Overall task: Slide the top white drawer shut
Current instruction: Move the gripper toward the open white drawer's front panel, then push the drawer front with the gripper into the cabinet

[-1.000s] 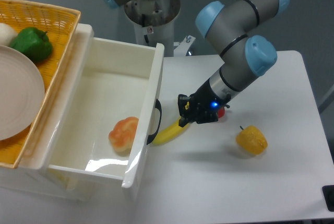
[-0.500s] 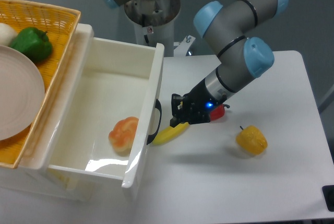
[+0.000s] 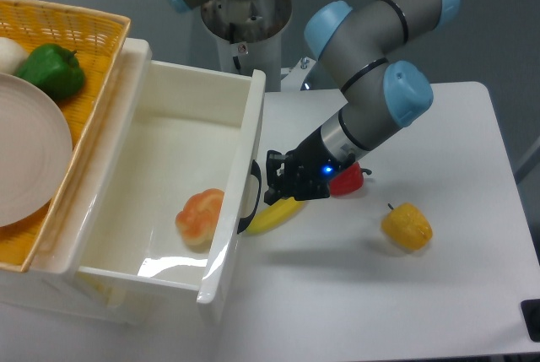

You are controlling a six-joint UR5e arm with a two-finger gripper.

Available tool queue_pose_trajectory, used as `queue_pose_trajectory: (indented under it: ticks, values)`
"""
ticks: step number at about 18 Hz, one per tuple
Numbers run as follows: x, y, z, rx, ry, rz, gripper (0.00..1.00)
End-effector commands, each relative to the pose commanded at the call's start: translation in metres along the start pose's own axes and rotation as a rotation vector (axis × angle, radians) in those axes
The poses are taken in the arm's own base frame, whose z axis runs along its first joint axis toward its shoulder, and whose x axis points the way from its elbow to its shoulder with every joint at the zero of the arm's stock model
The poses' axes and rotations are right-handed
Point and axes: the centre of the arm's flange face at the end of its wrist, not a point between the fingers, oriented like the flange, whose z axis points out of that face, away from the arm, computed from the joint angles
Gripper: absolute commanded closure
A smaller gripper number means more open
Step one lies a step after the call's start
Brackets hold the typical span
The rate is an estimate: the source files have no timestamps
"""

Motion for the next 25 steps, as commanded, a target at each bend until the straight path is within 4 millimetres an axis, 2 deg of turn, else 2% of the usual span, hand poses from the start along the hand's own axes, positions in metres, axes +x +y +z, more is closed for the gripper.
queue_pose_trajectory:
  ticks: [8, 16, 22, 25]
  values:
    - [0.011, -0.003, 0.002, -0.003, 0.0, 0.003, 0.82]
    - [0.022, -0.005, 0.015, -0.024, 0.01, -0.005, 0.82]
    - [0.043, -0.012, 0.027, -0.04, 0.017, -0.015, 0.82]
    - [0.058, -0.014, 0.027, -0.033, 0.019, -0.001, 0.82]
